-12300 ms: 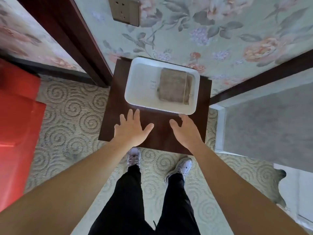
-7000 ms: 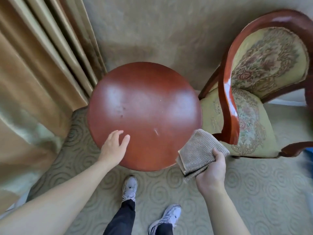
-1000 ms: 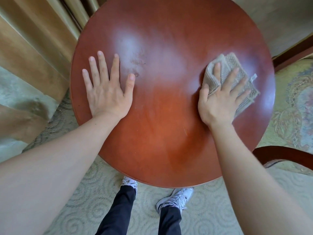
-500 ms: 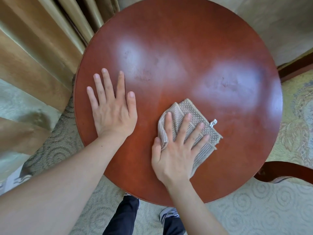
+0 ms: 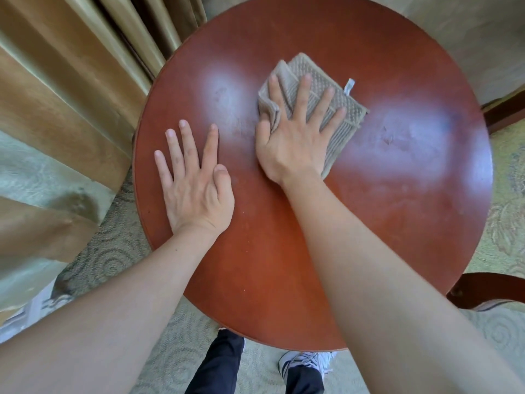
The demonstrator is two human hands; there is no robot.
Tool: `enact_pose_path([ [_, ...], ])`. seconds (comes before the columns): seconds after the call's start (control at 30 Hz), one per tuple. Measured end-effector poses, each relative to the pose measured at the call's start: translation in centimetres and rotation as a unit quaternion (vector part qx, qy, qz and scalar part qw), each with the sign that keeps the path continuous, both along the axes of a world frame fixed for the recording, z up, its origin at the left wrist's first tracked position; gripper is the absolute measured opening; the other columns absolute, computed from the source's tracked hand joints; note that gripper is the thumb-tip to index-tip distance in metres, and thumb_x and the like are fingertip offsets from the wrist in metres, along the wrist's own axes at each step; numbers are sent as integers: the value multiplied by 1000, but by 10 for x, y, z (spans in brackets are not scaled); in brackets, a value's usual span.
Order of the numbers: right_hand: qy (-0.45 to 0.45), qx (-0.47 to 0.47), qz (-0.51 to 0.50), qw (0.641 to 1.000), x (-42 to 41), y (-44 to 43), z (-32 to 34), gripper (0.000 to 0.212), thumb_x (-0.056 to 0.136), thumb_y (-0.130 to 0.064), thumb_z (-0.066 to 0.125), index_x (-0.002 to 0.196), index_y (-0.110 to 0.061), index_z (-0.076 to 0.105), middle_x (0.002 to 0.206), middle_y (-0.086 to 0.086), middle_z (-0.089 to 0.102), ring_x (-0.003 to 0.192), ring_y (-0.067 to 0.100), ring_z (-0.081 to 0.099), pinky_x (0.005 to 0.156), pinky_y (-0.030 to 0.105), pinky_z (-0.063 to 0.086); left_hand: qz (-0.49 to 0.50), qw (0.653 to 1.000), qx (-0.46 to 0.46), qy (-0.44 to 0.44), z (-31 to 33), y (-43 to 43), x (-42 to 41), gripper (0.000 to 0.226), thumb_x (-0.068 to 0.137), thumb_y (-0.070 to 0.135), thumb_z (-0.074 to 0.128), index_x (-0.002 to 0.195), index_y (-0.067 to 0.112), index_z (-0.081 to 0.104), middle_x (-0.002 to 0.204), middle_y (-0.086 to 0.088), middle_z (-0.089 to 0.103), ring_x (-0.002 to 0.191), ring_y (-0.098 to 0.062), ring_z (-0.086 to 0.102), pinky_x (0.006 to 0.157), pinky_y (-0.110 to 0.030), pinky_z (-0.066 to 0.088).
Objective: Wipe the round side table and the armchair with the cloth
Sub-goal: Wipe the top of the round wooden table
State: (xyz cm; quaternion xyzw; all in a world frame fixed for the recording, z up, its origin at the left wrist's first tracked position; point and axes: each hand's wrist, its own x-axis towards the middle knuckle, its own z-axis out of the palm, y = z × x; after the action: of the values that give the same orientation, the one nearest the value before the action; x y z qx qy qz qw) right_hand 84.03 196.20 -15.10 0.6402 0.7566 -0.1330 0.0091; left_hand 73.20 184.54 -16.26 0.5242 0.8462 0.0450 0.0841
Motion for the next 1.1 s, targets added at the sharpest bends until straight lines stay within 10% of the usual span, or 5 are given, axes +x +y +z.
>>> enact_pose_path([
  [1.1, 11, 26, 96, 995, 39, -123, -6, 67, 95, -68, 32, 156, -43, 23, 169, 6, 12, 153, 45, -1, 118, 67, -1, 9, 996, 68, -55, 7, -4, -4, 67, 93, 35, 22, 160, 23, 23, 168, -10, 14, 156, -29, 6, 125, -51, 4],
])
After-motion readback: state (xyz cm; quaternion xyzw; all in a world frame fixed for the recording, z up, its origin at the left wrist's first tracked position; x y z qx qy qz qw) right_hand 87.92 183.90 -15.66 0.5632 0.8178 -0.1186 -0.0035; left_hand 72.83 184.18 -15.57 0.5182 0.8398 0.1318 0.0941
